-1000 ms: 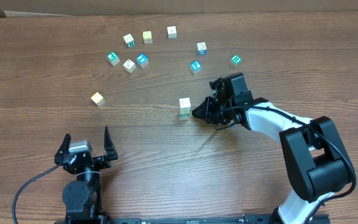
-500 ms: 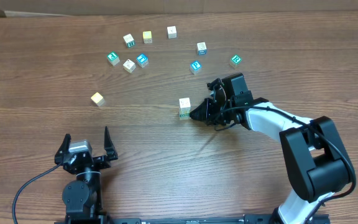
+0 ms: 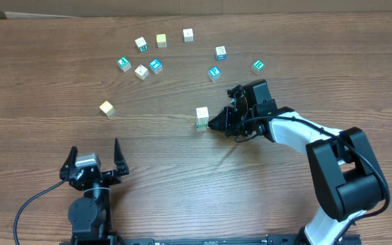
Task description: Form a tower
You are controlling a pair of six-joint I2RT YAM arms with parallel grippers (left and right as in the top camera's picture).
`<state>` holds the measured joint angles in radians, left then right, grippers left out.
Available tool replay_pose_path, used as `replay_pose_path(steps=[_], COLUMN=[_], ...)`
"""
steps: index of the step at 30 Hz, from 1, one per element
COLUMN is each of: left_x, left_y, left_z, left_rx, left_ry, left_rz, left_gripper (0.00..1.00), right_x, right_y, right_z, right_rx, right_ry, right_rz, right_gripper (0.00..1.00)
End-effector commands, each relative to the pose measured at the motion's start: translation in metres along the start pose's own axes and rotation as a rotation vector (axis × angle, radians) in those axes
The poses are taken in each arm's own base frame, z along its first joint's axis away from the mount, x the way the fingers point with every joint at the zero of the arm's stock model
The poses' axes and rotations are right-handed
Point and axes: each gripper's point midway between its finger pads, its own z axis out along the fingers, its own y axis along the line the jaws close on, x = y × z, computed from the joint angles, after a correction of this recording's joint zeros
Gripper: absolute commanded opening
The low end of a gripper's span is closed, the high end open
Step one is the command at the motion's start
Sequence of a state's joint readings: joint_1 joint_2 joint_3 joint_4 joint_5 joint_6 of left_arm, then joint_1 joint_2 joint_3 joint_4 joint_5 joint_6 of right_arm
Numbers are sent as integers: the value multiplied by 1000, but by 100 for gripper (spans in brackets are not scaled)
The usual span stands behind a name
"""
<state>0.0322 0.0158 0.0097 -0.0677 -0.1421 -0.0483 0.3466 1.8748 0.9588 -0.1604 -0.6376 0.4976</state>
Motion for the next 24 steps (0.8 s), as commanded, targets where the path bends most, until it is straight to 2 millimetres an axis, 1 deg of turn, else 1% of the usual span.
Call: replay_pose_path(steps=[1, 17, 24], left_x=[-1, -1, -1], left_y=[-2, -2, -2], left_z=[0, 0, -1], left_rx=[11, 11, 11], left_ry=[-8, -8, -8], left_rz=[18, 18, 18], left_gripper=[100, 99, 100], right_x=[-10, -7, -2], right_y=[7, 5, 10], right_z=[-8, -7, -4], right_rx=[-7, -1, -4], right_ry=[-46, -34, -22], right_rz=[-35, -25, -39], right_gripper=[4, 4, 4])
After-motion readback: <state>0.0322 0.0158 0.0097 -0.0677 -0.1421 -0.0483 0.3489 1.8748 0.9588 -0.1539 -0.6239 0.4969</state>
